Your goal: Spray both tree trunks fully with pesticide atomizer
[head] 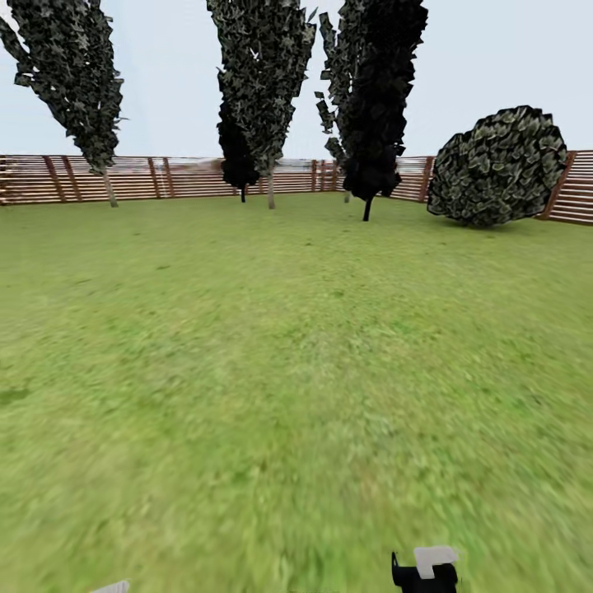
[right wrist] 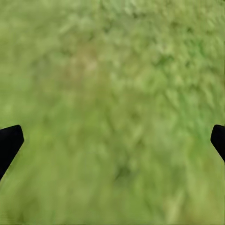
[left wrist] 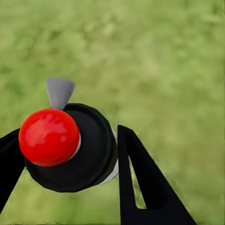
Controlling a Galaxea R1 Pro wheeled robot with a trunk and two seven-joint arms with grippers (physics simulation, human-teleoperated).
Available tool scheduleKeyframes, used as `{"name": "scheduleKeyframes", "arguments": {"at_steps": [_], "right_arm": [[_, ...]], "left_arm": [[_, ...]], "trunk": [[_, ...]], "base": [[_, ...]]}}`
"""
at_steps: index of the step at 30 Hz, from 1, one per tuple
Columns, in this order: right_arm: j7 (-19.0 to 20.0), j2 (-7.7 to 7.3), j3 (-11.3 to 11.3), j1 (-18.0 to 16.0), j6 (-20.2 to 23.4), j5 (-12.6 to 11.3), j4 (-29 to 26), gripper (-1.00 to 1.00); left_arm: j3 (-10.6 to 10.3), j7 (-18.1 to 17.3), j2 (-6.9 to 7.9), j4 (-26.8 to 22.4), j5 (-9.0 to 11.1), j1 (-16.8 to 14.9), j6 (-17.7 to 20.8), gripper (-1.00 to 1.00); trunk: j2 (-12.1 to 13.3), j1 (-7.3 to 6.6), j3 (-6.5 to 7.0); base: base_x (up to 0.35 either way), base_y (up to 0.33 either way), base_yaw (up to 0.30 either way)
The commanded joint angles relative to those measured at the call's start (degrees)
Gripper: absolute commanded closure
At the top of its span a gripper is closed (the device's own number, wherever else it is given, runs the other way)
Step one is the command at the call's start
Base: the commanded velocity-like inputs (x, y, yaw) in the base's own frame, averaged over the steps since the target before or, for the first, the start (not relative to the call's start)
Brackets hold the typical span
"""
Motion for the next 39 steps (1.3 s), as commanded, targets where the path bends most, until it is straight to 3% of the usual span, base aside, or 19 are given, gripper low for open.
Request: {"name": "scheduleKeyframes", "arguments": {"at_steps": [1,39], "right_arm": [[0.00,0.00,0.03,0.00,0.00,0.00,0.00,-1.00],[0.00,0.00,0.04,0.00,-0.01,0.00,0.00,-1.00]], "left_arm": [[-0.01,-0.01,0.00,0.00,0.00,0.00,0.00,1.00],[-0.03,-0.01,0.00,0.00,0.00,0.00,0.00,1.00]], "trunk": [[0.00,0.00,0.00],[0.00,0.00,0.00]], "base": [[-0.079,0.279,0.286],[-0.063,0.239,0.286]]}}
